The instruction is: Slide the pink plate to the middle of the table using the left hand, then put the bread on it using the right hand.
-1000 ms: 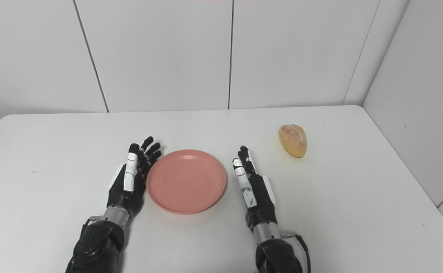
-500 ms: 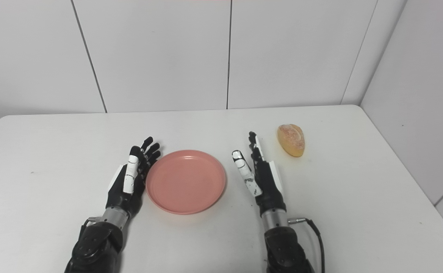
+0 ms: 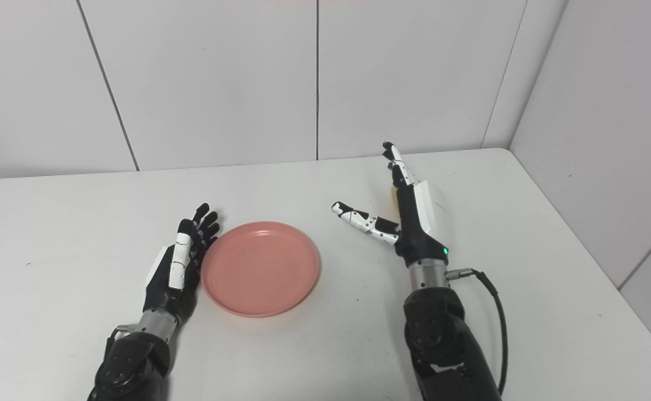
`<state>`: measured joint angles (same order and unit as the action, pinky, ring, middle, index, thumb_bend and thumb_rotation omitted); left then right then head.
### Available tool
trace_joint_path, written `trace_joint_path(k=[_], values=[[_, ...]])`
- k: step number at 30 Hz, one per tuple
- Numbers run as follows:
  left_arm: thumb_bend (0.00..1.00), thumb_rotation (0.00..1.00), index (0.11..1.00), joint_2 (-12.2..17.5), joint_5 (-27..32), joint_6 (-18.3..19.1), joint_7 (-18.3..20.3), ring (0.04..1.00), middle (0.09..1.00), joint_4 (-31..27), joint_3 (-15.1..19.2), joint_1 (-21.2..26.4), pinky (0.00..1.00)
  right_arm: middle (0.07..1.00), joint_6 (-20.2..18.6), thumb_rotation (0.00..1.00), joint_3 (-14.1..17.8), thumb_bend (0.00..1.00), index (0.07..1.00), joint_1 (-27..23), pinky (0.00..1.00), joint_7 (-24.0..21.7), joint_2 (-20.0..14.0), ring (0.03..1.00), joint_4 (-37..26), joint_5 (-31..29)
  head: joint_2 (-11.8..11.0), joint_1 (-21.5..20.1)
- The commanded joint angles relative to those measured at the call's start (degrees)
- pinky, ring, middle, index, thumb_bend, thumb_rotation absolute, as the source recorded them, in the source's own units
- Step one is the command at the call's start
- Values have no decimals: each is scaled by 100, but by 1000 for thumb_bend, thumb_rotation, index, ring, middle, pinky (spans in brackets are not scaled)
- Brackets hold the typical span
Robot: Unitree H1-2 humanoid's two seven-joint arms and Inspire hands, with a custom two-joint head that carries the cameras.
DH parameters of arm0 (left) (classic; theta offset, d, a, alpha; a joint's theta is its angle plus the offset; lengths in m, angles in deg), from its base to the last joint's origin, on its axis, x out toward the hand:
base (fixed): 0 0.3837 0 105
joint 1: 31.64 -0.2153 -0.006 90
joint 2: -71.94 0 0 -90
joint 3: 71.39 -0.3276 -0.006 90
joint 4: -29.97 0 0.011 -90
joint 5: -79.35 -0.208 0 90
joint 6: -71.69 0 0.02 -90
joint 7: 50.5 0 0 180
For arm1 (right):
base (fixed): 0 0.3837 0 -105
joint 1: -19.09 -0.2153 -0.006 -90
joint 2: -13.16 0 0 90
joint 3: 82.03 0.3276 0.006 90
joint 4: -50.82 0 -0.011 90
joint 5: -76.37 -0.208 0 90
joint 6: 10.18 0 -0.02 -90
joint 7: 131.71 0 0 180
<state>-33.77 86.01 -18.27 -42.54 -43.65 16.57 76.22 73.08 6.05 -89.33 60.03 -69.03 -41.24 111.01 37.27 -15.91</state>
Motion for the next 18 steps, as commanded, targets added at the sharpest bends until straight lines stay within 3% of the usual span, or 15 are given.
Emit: trace_joint_path(k=[1, 4, 11, 18], values=[[795, 1000, 990, 34, 13, -56, 64, 993, 985, 16, 5, 132, 1000, 900, -158, 527, 39, 770, 918, -396, 743, 69, -128, 862, 93, 156, -11, -22], [798, 1000, 990, 25, 49, -26, 65, 991, 984, 3, 26, 129, 1000, 890, -250, 481, 54, 781, 903, -647, 724, 174, -295, 853, 520, 314, -18, -37], [808, 1000, 984, -17, 54, -31, 39, 987, 981, -3, 33, 140, 1000, 861, -302, 480, 9, 805, 883, -1094, 689, 350, -662, 816, 1498, 488, -43, -34], [775, 1000, 985, -54, 7, -81, 16, 987, 980, 26, 4, 132, 1000, 865, -434, 434, -98, 791, 893, -1347, 743, 379, -905, 835, 2108, 529, -53, -6]])
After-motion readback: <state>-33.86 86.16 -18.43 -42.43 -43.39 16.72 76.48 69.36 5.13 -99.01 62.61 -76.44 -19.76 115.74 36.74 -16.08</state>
